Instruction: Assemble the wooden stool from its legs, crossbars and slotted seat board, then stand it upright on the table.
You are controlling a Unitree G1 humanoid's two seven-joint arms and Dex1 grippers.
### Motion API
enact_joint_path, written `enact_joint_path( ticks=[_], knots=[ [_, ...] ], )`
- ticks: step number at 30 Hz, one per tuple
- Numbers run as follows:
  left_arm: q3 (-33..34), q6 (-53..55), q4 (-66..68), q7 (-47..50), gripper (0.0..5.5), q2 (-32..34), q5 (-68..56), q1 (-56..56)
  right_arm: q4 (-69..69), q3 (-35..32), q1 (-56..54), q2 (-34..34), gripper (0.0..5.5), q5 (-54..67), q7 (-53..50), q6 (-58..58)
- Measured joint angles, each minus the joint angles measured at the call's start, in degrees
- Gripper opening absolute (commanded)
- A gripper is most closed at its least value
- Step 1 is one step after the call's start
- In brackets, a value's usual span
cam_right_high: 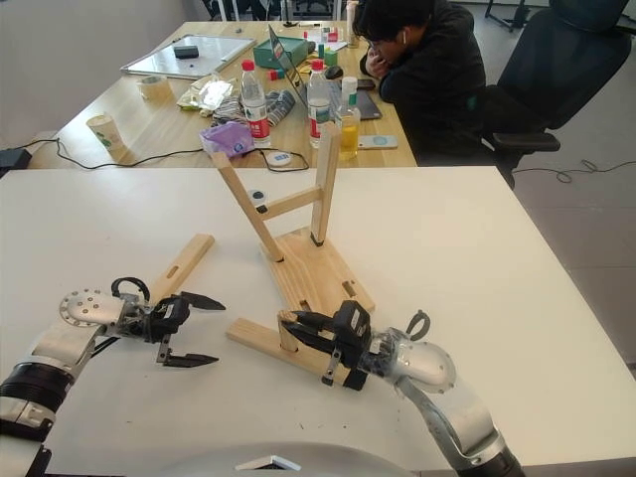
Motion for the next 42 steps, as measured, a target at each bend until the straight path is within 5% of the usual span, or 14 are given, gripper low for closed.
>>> enact_joint_path(
  ticks=[15, 29, 32, 42],
  knots=[
    [1.4, 0.0, 0.6, 4.1, 5.40, -2.8, 0.0, 0.8, 4.0, -0.5, -5.1, -2.5, 0.38, 0.2, 4.8, -2.5],
    [3.0, 0.0, -1.2, 7.0, 5.40, -4.1, -0.2, 3.2, 7.2, -5.1, -5.0, -7.3, 3.07, -2.4, 7.0, 5.6],
    [3.5, 0.0, -2.4, 8.2, 5.40, -4.4, -0.3, 4.8, 5.5, -7.4, -4.5, -13.1, 3.51, -2.1, 10.5, 7.9],
    [3.7, 1.5, -5.8, 10.3, 5.40, -5.0, -1.3, 7.7, 6.7, -5.3, -4.0, -15.7, 3.57, -6.2, 12.8, 12.8]
  ],
)
